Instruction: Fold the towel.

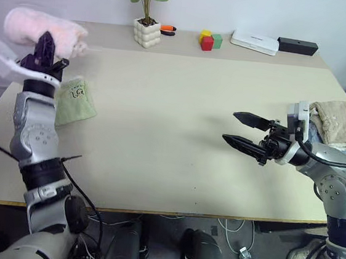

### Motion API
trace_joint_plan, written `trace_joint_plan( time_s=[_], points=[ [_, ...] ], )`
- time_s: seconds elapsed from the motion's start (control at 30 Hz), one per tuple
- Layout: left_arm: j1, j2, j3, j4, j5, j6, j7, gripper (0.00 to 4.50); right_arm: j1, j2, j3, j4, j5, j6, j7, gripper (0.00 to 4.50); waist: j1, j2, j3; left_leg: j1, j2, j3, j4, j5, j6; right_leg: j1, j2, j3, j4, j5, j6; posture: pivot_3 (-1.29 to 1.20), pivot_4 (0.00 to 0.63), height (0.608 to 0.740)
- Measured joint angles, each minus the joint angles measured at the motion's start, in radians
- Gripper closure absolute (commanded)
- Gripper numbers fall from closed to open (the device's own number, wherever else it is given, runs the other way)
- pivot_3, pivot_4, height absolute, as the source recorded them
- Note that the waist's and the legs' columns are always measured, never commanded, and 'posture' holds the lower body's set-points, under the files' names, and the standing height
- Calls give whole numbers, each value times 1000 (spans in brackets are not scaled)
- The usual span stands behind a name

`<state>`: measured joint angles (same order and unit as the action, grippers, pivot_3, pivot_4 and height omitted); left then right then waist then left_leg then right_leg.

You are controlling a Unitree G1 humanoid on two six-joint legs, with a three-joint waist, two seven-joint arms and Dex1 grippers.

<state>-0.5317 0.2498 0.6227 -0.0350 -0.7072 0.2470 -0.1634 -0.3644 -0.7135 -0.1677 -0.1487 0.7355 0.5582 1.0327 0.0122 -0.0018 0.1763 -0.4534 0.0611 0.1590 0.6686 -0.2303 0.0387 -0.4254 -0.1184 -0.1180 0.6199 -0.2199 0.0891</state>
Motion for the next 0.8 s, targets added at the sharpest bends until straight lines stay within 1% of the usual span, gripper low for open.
trace_joint_plan(
  time_s=[0.07,0.17,0.3,0.33,0.47,0.6,0.8],
  points=[
    [99,-51,1,-73,15,-41,38,4460,-9,-2,1,22,-10,-5,18,0,0,0,0,0,0,0,0,0,0,0,0,0,0,0,0,0,150,740],
    [200,-114,-2,-78,17,-76,43,4460,-25,-4,4,50,-19,-5,37,0,1,0,0,0,0,0,0,-2,3,0,0,0,0,0,0,0,150,740],
    [297,-175,13,122,-41,-68,-16,4460,-70,-4,11,64,-27,-5,58,0,-2,1,-1,2,1,0,0,-3,4,0,0,0,0,0,-1,0,150,740],
    [310,-185,17,131,-58,-78,-36,4460,-77,-5,12,66,-29,-5,61,0,-1,-1,0,1,2,0,0,-3,4,0,0,0,0,0,-1,0,150,740],
    [303,-176,25,140,-100,-79,-46,4460,-88,-5,26,69,-45,-5,72,0,0,1,-2,2,2,0,0,-3,3,0,0,0,0,-2,-4,0,150,740],
    [261,-129,20,141,-112,-79,-46,4460,-88,-5,26,70,-49,-5,72,0,1,0,-1,2,2,0,0,-3,4,0,0,0,0,-1,-3,0,150,740],
    [240,-101,-5,40,-162,-75,-67,4460,-78,-5,26,70,-52,-5,67,0,0,0,-1,1,2,0,0,-3,4,0,0,0,0,0,-1,0,150,740]
  ],
)
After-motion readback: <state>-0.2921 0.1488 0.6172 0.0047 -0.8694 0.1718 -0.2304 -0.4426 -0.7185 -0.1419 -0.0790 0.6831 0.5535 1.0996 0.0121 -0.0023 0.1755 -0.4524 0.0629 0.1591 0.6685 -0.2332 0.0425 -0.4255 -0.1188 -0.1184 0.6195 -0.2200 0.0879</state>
